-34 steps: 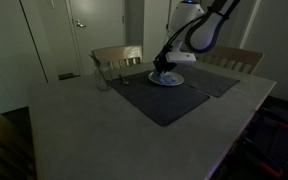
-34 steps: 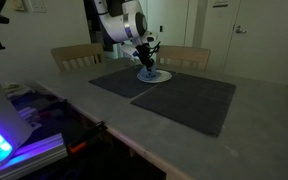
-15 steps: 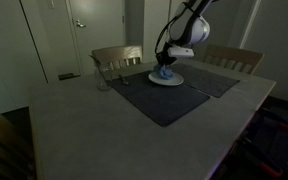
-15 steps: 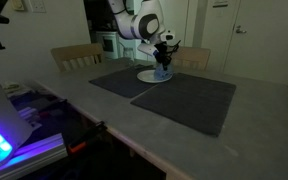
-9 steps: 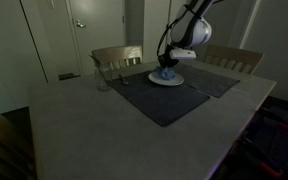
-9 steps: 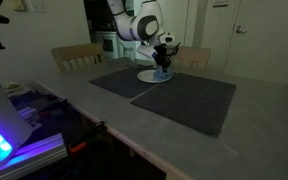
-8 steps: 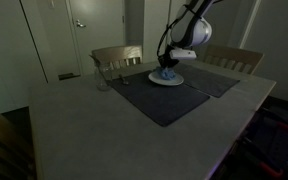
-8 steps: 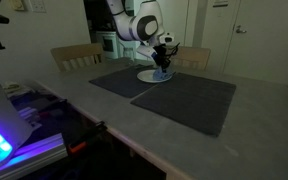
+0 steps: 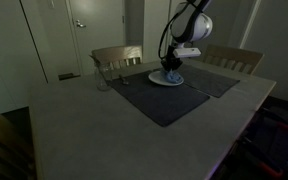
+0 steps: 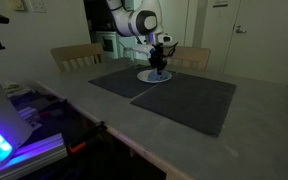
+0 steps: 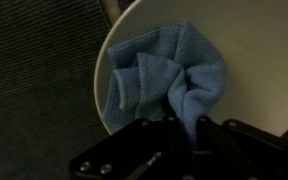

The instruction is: Use the towel to wipe the plate.

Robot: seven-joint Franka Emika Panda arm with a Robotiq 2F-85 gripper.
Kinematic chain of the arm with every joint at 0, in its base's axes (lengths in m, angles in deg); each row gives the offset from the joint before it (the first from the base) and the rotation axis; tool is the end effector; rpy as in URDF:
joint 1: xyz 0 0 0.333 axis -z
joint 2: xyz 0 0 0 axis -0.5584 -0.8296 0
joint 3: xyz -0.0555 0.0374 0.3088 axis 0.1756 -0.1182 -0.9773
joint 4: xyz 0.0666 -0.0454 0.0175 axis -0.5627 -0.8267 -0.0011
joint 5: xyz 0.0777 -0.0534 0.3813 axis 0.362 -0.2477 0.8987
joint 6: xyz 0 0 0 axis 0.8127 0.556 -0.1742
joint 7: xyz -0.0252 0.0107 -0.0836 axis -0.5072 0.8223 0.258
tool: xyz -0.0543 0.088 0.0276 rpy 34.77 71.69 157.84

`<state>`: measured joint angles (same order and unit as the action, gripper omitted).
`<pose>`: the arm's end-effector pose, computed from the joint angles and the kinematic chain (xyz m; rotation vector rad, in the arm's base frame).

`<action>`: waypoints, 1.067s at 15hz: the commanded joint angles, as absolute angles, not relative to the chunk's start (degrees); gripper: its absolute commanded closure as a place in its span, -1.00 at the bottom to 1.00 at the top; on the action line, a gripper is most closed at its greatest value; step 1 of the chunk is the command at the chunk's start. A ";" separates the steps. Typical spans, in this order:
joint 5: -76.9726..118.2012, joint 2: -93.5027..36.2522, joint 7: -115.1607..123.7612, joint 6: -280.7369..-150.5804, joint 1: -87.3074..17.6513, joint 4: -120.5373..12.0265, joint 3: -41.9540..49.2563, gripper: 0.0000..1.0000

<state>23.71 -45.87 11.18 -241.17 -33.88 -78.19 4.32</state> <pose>0.6104 -0.0492 0.1697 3.0700 -0.4128 0.2781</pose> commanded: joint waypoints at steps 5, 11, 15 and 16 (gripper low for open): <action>29.15 -42.46 7.16 -233.55 -31.98 -82.41 -0.73 0.95; 36.23 -42.42 6.28 -238.81 -31.08 -83.93 -4.53 0.95; 41.30 -44.14 2.51 -242.88 -28.80 -82.63 -9.02 0.95; 41.98 -44.63 1.82 -243.66 -28.45 -82.18 -9.80 0.95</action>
<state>38.86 -43.13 5.43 -240.65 -30.76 -82.39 -6.41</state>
